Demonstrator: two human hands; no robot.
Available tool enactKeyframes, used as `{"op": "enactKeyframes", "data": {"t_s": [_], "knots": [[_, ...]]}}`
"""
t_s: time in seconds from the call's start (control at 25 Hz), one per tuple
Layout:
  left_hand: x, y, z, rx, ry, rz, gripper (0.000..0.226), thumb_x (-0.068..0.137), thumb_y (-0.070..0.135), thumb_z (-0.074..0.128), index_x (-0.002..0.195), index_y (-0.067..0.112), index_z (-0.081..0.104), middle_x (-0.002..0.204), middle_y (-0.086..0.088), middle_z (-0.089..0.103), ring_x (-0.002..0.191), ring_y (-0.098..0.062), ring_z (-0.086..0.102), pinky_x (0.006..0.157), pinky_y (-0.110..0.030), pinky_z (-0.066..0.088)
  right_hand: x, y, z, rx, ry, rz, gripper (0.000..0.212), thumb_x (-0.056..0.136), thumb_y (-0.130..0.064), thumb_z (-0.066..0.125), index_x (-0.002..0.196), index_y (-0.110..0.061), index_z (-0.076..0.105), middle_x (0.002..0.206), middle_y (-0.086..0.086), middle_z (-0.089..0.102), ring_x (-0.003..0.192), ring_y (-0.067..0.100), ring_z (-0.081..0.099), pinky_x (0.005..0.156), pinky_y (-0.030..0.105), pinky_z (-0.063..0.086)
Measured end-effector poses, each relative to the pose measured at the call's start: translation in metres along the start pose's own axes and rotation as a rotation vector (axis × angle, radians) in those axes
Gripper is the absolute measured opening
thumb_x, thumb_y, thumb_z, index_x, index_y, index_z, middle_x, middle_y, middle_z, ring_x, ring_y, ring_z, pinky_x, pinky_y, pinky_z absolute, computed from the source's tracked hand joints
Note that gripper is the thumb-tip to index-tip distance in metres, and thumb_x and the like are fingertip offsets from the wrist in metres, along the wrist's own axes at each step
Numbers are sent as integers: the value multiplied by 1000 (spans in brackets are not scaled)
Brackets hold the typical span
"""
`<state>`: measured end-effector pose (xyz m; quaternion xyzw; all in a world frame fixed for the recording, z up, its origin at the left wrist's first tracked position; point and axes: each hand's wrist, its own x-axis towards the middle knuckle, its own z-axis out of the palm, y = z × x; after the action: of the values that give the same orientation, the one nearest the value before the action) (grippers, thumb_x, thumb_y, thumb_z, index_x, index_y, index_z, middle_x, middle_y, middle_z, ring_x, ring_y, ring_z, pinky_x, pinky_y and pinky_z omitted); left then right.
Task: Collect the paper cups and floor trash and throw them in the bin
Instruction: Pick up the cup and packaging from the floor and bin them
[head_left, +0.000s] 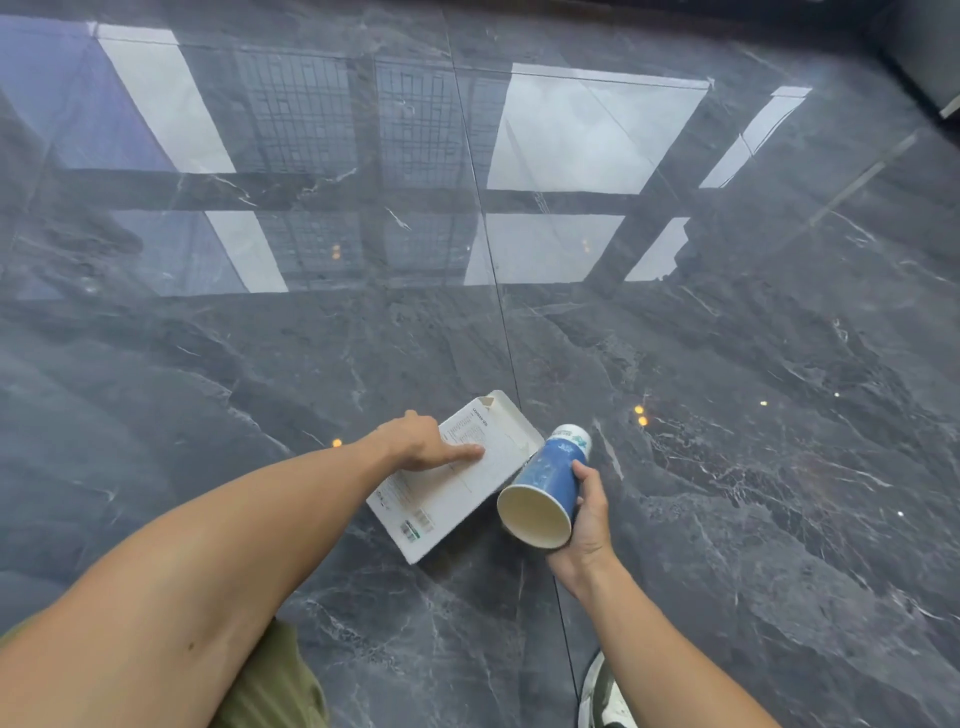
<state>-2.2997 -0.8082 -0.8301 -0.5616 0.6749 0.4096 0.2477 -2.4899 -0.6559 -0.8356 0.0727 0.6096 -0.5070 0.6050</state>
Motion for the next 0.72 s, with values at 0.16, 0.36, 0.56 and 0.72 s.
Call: {"op": "enactKeyframes", "data": {"t_s": [0.16, 0.36, 0.56, 0.72], "knots": [[-5, -2, 3, -296, -183, -1, 86, 79, 78, 53, 138, 16, 57, 132, -7, 63, 113, -32, 66, 86, -40, 55, -11, 3, 22, 6, -65, 54, 69, 79, -57, 63, 129, -9, 67, 112, 19, 70, 96, 36, 65, 81, 45, 50], [-17, -10, -10, -616, -170, 7, 70, 79, 52, 63, 136, 15, 44, 134, -6, 61, 114, -28, 66, 82, -37, 52, -11, -11, 35, -30, -67, 7, 71, 75, -58, 66, 123, -7, 71, 109, 22, 69, 97, 38, 63, 88, 50, 46], [-82, 0, -31, -991, -34, 83, 63, 75, 37, 81, 125, 3, 65, 106, -10, 79, 87, -24, 77, 71, -34, 62, -57, -51, 63, -48, -105, 19, 56, 82, -55, 60, 114, -10, 70, 94, 15, 74, 80, 30, 69, 78, 43, 51], [-199, 2, -63, -1216, 94, 12, 66, 70, 38, 86, 123, 10, 59, 110, -7, 76, 93, -24, 76, 70, -34, 59, -169, -96, 105, -108, -179, 68, 57, 87, -55, 58, 121, -10, 69, 101, 15, 73, 85, 29, 70, 77, 41, 54]]}}
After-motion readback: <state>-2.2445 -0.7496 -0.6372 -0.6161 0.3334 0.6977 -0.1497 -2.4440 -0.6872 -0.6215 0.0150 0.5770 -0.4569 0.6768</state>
